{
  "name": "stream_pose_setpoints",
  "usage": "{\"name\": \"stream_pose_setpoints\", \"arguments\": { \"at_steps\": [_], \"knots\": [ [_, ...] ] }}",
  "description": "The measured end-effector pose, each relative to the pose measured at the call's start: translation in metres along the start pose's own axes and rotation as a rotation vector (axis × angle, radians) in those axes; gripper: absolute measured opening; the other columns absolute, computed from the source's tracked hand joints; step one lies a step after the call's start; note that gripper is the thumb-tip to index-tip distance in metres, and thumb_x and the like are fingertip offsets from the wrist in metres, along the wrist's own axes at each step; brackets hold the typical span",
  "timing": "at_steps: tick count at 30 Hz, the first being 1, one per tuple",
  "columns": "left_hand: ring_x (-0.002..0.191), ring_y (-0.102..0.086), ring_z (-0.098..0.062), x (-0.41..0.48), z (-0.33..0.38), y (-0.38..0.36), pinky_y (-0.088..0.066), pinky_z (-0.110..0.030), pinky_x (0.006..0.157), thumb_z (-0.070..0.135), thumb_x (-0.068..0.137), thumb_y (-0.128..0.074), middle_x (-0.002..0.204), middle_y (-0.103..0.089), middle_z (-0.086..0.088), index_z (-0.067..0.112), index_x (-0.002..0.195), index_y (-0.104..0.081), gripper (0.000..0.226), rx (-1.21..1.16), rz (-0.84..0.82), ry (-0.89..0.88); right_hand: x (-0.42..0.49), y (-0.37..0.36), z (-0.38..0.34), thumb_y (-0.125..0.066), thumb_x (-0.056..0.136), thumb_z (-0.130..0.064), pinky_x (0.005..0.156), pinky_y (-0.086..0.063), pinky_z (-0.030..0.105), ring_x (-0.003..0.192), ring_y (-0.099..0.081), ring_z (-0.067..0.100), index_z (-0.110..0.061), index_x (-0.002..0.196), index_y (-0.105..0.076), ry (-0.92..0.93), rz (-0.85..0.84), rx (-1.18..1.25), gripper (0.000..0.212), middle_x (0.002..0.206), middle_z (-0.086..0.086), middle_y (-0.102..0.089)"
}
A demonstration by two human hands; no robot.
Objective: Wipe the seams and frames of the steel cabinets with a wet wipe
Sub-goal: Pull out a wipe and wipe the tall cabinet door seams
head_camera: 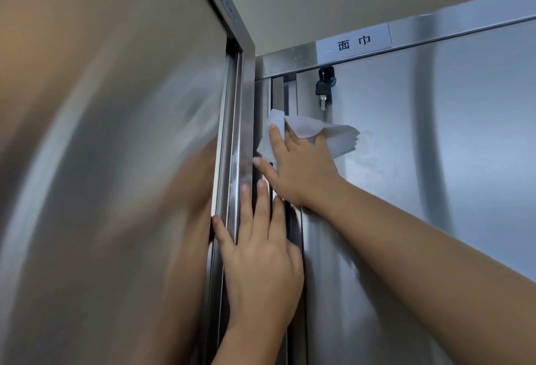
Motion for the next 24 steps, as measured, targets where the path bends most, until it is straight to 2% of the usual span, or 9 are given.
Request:
{"name": "stream_pose_setpoints", "arguments": {
  "at_steps": [3,10,14,19,24],
  "knots": [
    [0.134,-0.034,-0.028,-0.013,0.006,-0.003,-0.017,-0.061,0.098,0.022,0.074,-0.034,0.14,-0.047,-0.011,0.007,0.119,-0.063,0.056,0.03,-0.023,-0.029,0.019,0.006,0.008,-0.009,0.095,-0.057,0.113,0.001,0.053,0.143,-0.015,0.022,-0.017,0.15,-0.001,-0.003,-0.052,0.035,0.069,0.156,0.008,-0.015],
    [0.134,-0.028,-0.025,-0.013,0.001,-0.003,-0.014,-0.057,0.098,0.031,0.074,-0.038,0.141,-0.045,-0.01,0.01,0.124,-0.061,0.058,-0.01,-0.007,-0.062,0.081,0.019,0.025,-0.009,0.095,-0.058,0.113,-0.01,0.044,0.144,-0.01,0.023,-0.02,0.15,0.004,-0.115,-0.033,0.115,0.068,0.157,0.01,-0.008],
    [0.133,-0.029,-0.025,-0.02,0.001,-0.002,-0.014,-0.056,0.1,0.033,0.071,-0.04,0.141,-0.045,-0.009,0.01,0.122,-0.061,0.06,-0.031,0.0,-0.072,0.05,0.009,0.016,-0.009,0.095,-0.056,0.112,0.003,0.054,0.145,-0.006,0.02,-0.017,0.15,0.002,-0.083,0.051,-0.001,0.069,0.157,0.011,-0.012],
    [0.135,-0.026,-0.024,-0.028,0.004,0.001,-0.013,-0.056,0.1,0.031,0.072,-0.039,0.143,-0.042,-0.007,0.011,0.122,-0.062,0.058,-0.035,-0.015,-0.009,-0.003,-0.01,-0.002,-0.017,0.096,-0.053,0.111,-0.004,0.055,0.144,-0.01,0.022,-0.012,0.15,-0.002,-0.021,0.056,-0.034,0.069,0.155,0.014,-0.016],
    [0.135,-0.029,-0.026,-0.036,0.006,0.002,-0.015,-0.06,0.099,0.03,0.069,-0.04,0.143,-0.042,-0.009,0.012,0.121,-0.063,0.059,-0.04,-0.015,-0.032,0.016,-0.002,0.008,-0.016,0.096,-0.053,0.11,-0.003,0.057,0.144,-0.011,0.019,-0.015,0.15,-0.001,0.02,0.079,-0.066,0.067,0.156,0.012,-0.016]
  ]
}}
Point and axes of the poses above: each hand's wrist, its own x-axis towards the middle knuckle, its own y-axis out of the back of the hand, z = x × y, the point moved 7 cm from there along x, towards the middle knuckle
